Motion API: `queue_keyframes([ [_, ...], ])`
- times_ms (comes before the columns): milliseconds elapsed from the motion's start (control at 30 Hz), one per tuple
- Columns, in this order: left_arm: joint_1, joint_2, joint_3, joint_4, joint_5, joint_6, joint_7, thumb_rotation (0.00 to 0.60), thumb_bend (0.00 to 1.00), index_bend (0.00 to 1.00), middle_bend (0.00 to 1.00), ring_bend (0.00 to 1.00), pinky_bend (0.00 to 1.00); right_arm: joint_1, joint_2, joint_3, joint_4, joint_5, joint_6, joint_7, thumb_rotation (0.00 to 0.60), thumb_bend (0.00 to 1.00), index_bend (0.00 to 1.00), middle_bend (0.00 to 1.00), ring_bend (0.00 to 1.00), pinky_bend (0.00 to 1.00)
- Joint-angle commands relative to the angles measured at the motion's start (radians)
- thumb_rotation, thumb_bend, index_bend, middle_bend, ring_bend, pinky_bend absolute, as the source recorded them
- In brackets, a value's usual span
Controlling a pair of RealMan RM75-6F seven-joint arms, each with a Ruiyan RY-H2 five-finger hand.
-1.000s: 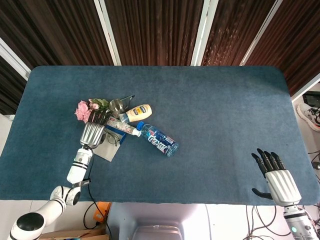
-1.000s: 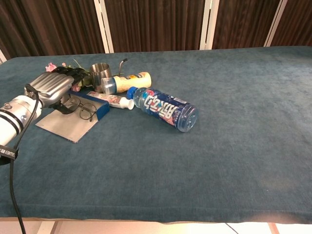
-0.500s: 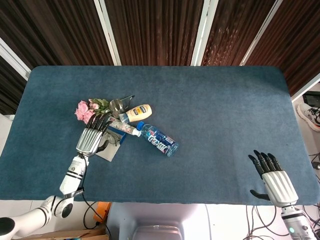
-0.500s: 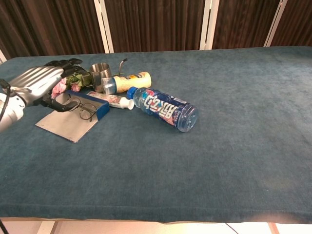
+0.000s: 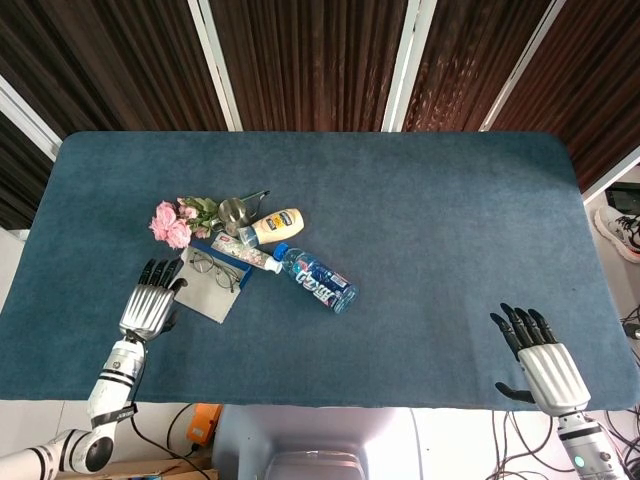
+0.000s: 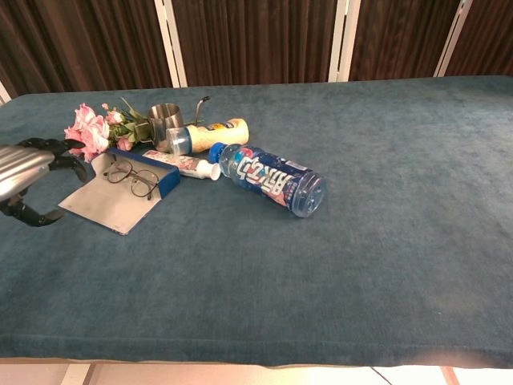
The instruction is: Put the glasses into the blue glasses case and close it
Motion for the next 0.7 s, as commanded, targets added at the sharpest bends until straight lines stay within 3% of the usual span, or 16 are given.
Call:
queue_keyframes([
  [33,0.005,-0.018,0.009,0.02,0.002,-0.007,0.0,0.6,0.34,0.33,0.0,0.0,0.01,0.001,-0.002,0.0,0.001,0.001,-0.003,-0.006,0.6,0.22,0.0,0.0,0.0,0.0],
  [700,-0.012,-0.155,-0.017,0.161,0.043,-0.011,-0.047,0.6,0.29,0.39,0.0,0.0,0.04,0.003,0.001,0.002,0.001,0.005,-0.001,0.006,0.6,0.22,0.0,0.0,0.0,0.0],
])
